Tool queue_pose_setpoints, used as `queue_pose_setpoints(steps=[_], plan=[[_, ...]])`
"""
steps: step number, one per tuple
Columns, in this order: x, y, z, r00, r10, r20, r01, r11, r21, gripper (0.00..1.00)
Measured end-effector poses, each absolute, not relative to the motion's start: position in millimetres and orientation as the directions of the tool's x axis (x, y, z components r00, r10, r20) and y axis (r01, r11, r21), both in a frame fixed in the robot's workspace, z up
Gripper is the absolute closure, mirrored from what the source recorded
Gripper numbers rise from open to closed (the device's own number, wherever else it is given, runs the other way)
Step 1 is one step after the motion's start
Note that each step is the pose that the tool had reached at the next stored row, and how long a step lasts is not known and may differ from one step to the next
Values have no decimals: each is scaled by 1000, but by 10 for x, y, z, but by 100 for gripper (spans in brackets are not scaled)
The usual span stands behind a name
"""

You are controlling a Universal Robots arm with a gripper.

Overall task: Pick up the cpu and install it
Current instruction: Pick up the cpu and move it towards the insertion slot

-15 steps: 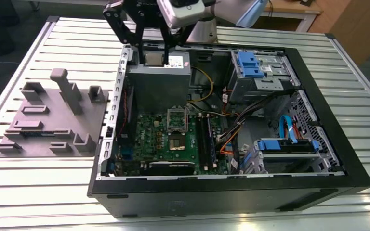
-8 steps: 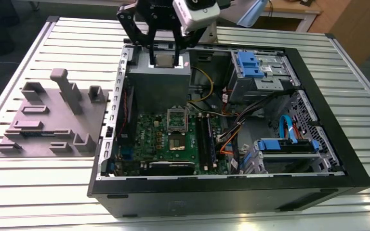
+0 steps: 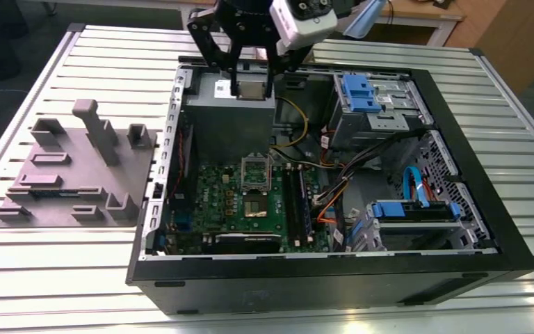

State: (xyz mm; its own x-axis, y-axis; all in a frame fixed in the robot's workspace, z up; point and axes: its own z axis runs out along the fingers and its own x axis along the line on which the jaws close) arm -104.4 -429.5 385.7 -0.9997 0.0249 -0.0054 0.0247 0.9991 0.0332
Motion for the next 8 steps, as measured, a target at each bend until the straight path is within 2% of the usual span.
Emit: queue_pose_setpoints(steps=[8], plan=[[-886, -4296, 3847, -1000, 31, -5, 30, 999, 33, 53]])
